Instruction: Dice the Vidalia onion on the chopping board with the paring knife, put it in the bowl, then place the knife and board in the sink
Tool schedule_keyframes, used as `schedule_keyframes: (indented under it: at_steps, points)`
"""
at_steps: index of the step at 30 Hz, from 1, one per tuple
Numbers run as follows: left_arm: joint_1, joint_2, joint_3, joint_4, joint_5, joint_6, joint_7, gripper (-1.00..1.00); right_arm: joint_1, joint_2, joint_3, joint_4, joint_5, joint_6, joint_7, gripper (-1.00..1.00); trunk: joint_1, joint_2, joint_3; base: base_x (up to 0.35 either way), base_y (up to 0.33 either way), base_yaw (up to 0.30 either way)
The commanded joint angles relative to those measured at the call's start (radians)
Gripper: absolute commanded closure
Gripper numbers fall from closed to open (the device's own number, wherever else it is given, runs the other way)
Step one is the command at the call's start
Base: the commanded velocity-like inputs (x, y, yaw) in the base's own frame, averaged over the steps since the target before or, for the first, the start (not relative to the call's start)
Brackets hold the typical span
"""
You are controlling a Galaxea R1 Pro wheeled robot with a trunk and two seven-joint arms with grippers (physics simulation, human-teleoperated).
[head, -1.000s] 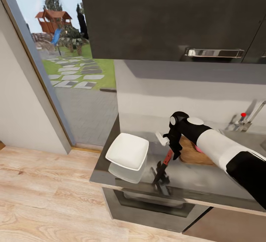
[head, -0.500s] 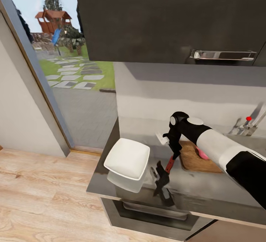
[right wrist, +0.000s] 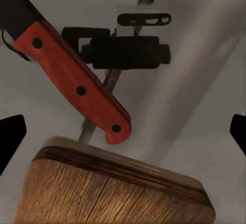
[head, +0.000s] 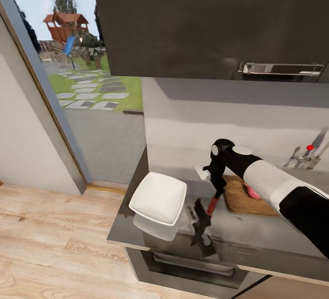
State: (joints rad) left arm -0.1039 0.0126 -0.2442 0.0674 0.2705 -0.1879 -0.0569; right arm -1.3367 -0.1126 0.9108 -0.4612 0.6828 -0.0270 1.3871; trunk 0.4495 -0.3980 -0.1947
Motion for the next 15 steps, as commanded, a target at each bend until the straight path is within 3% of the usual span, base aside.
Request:
schedule_keyframes:
  at_steps: [1, 15]
  points:
    - [-0.002, 0.000, -0.007, 0.005, 0.010, -0.007, -0.006, -1.00, -0.001, -0.001, 0.003, 0.004, 0.001, -0.003, 0.003, -1.00, 0.001, -0.002, -0.002, 0.001, 0.001, 0.000]
    - [-0.002, 0.000, -0.007, 0.005, 0.010, -0.008, -0.006, -1.00, -0.001, 0.001, 0.003, 0.012, 0.002, -0.002, -0.001, -1.00, 0.001, -0.002, -0.002, -0.056, -0.028, 0.000]
